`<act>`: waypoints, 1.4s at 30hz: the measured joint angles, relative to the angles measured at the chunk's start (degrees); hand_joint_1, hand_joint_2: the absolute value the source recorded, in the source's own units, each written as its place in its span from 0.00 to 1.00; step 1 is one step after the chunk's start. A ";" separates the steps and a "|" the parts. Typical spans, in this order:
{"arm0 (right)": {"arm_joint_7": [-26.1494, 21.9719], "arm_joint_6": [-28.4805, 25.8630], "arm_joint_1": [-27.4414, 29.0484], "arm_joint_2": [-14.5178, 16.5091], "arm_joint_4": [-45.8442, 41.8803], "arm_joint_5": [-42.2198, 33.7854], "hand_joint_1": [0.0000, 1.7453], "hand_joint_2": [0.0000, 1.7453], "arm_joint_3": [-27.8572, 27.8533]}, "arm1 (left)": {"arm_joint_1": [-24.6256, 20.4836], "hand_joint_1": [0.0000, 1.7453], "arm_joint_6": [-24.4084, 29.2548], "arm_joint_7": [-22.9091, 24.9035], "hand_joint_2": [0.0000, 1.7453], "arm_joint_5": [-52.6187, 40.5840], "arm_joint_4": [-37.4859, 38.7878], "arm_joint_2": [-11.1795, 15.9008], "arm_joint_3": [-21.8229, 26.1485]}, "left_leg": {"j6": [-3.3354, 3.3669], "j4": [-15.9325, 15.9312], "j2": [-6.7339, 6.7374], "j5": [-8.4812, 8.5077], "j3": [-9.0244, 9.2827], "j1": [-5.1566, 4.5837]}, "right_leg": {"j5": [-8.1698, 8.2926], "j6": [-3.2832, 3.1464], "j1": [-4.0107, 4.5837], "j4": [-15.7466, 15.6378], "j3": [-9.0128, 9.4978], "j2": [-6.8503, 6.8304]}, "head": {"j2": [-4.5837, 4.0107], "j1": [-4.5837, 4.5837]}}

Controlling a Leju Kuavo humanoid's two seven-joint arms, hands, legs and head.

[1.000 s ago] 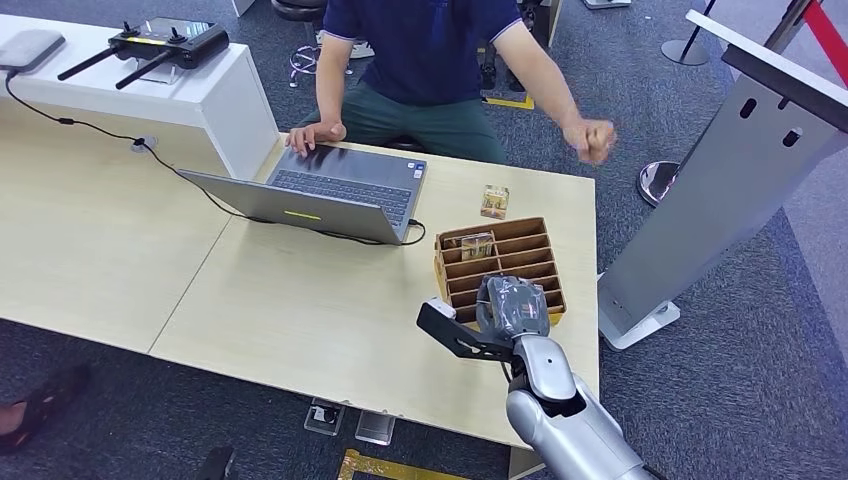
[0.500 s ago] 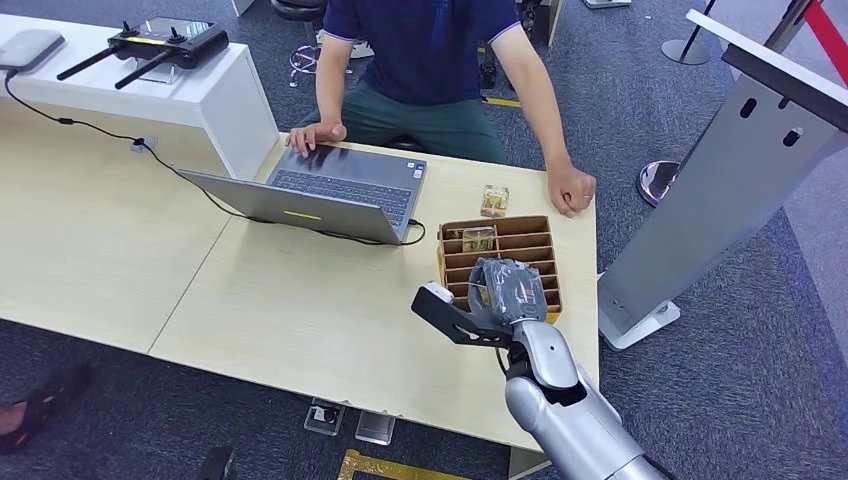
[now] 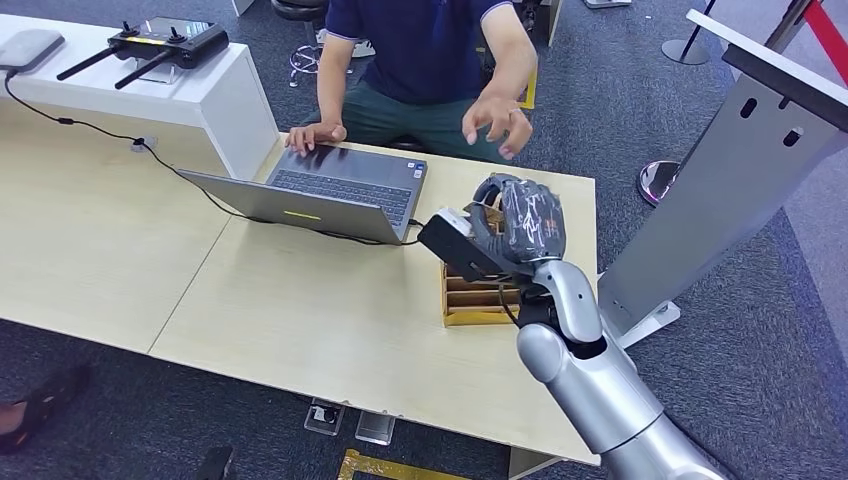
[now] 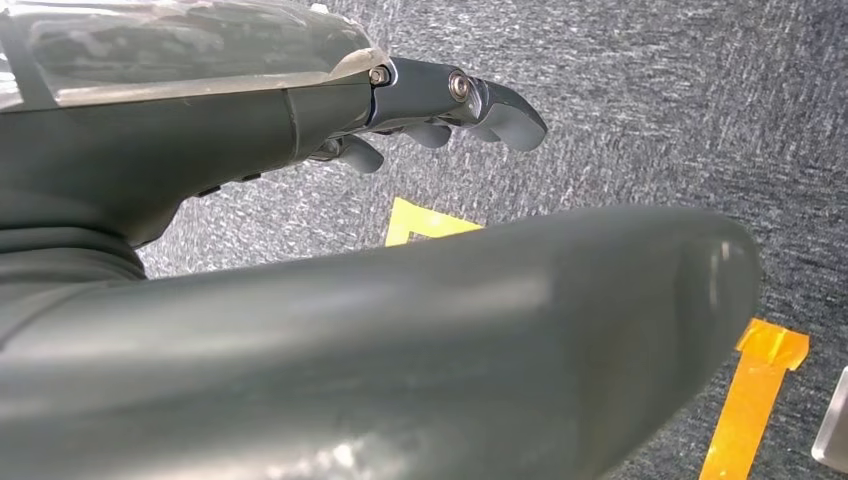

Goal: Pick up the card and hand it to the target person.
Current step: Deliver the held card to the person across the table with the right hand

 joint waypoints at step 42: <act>-16.73 1.76 4.37 1.01 5.62 -33.19 0.00 1.00 -8.56 | -0.61 0.00 -0.27 -0.50 0.00 -0.60 0.00 -0.07 -0.72 | 0.00 0.01 -0.01 0.00 -0.01 0.00 | 0.00 0.00 0.00 -0.02 -0.04 -0.01 | 0.00 -0.01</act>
